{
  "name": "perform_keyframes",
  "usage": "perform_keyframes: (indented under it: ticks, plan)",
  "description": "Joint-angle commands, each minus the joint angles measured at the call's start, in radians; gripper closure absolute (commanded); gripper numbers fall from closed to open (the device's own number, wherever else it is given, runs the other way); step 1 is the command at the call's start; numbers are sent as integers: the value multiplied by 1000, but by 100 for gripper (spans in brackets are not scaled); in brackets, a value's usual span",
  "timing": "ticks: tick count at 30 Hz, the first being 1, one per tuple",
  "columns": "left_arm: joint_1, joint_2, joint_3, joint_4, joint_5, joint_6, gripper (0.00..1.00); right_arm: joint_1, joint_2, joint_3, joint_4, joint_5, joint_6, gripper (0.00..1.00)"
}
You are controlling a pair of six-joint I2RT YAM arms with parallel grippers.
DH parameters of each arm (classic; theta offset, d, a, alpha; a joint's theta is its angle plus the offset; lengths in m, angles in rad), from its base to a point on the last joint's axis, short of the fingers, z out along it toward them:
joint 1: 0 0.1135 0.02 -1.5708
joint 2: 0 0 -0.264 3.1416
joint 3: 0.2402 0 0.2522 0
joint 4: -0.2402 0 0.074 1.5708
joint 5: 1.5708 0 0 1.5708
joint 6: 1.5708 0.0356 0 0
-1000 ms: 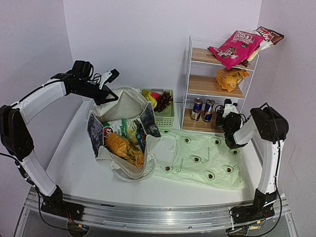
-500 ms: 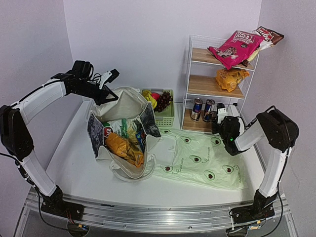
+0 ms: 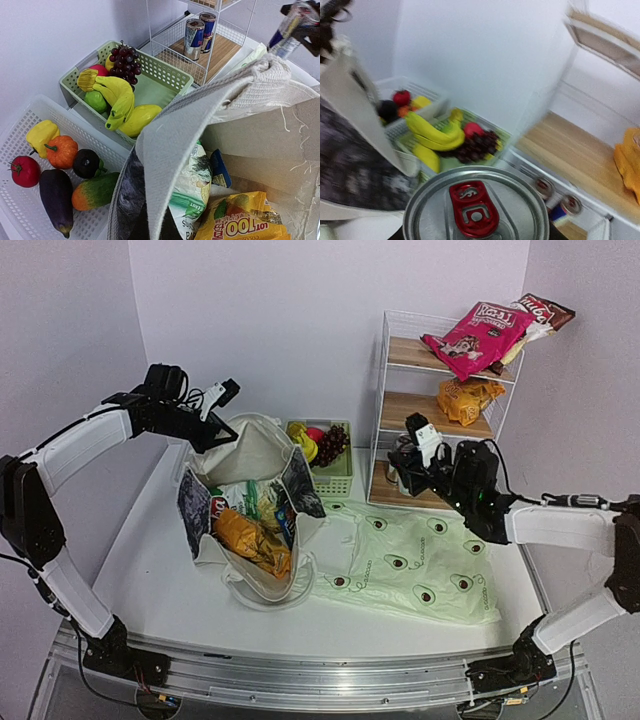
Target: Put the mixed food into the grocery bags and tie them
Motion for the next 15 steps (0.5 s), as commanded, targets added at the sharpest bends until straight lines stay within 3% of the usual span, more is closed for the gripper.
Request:
perform_keyframes:
  ticks: [1, 9, 15]
  plan:
    - [6, -37, -11, 25, -35, -35, 100, 184, -74, 260, -273, -238, 16, 100]
    - [5, -43, 2, 28, -19, -35, 100, 401, 238, 600, -208, -408, 73, 98]
    - [5, -55, 26, 29, -5, -29, 100, 427, 531, 831, -145, -338, 138, 98]
